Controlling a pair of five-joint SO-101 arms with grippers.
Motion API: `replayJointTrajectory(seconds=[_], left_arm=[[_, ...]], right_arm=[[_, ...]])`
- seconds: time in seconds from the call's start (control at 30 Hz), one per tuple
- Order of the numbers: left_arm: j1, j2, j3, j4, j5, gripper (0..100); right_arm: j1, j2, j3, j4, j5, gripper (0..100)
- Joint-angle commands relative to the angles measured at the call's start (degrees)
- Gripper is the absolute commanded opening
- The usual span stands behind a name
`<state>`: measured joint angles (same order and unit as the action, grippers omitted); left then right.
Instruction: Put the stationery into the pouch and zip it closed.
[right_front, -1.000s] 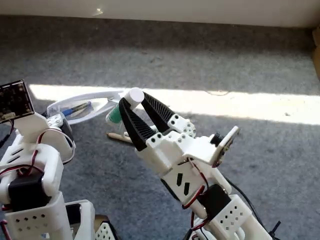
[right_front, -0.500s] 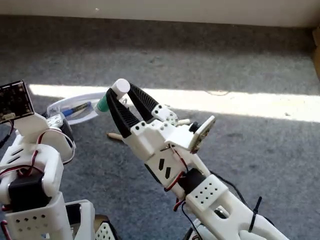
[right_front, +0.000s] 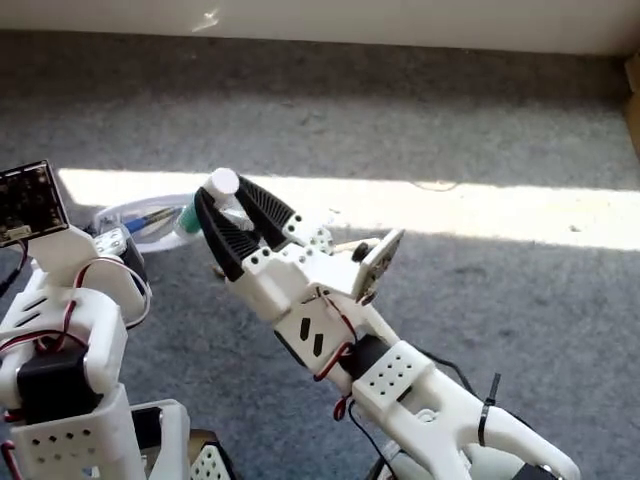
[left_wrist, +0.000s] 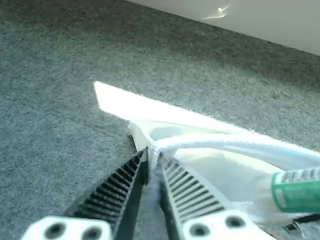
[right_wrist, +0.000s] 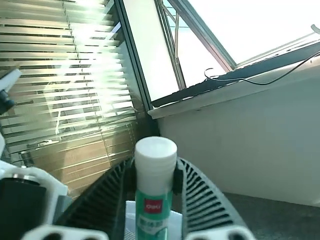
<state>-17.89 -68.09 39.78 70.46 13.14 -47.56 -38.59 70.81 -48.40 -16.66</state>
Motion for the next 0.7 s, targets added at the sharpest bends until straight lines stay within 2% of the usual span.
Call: replayJointTrajectory(seconds=[0.0,0.33,0.47,0.67], left_arm=[[0.66,-1.27,-0.57,-1.67,-0.35,1],[0.57,-1.36,-0.57,-1.58,-0.35,1],[0.57,-1.54,-0.57,-1.49,-0.35,1],[0.57,-1.54,-0.57,-1.49,-0.35,1]], right_arm=[[-2.59,-0.22,-0.22,-1.19,0.62,0.5],[-2.86,-0.22,-0.04,0.66,0.70,1.0],[-2.68,-0.13,-0.40,1.89,4.40,1.0],[-2.51,-0.13,-0.66,1.89,4.66,0.6]])
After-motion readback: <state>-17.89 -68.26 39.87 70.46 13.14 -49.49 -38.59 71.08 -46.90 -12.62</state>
